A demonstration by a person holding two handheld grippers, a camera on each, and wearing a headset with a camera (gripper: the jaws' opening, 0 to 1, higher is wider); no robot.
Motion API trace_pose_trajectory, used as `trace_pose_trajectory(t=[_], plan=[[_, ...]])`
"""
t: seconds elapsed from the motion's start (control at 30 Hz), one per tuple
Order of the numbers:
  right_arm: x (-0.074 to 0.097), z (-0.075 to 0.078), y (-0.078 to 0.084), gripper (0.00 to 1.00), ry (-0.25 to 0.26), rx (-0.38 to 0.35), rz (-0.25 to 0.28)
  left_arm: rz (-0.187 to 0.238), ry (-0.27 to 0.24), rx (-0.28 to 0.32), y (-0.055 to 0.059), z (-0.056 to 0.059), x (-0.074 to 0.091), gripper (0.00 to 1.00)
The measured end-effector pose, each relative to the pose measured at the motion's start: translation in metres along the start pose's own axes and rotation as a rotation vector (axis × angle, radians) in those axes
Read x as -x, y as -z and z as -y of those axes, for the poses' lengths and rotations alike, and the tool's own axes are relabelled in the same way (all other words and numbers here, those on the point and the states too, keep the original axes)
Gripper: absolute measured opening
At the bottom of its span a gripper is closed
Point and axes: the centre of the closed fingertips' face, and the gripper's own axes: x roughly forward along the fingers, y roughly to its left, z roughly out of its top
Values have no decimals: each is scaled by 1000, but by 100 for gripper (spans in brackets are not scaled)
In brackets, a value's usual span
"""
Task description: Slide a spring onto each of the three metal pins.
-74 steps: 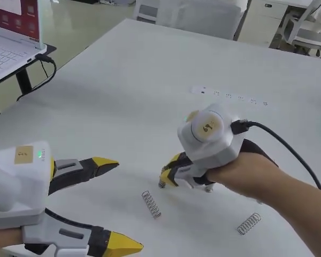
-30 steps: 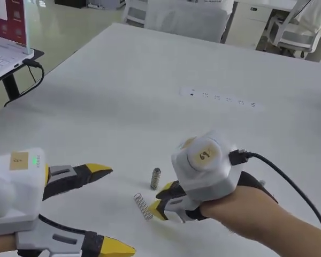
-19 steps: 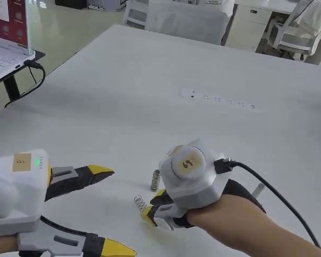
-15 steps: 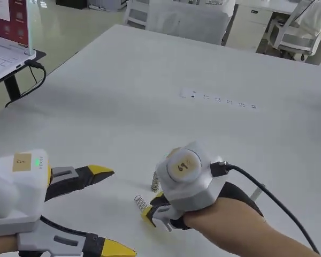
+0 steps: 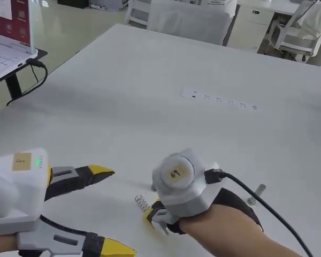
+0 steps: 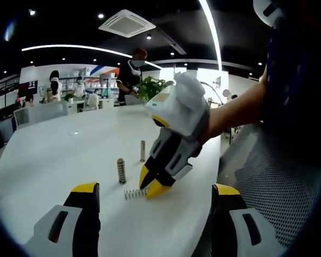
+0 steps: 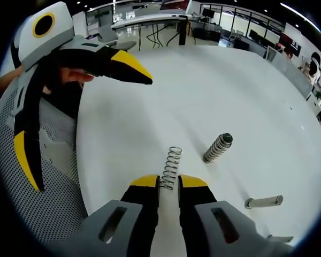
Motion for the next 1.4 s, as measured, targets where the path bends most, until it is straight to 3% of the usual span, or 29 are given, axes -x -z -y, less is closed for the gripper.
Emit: trace_pose_trajectory(t=[0.57, 0.77, 1.07, 1.4], plan=[[0, 3, 7, 9, 8, 14, -17, -1, 1, 1, 2, 2, 0, 81], [4, 2, 7, 8, -11, 16, -14, -6, -2, 0, 3, 1, 2, 80], [25, -15, 0, 8, -78, 58, 9, -25, 7, -23, 6, 0, 0, 75], [61, -32, -22, 8, -126, 148, 54, -26, 26, -82, 2, 0, -3, 64]])
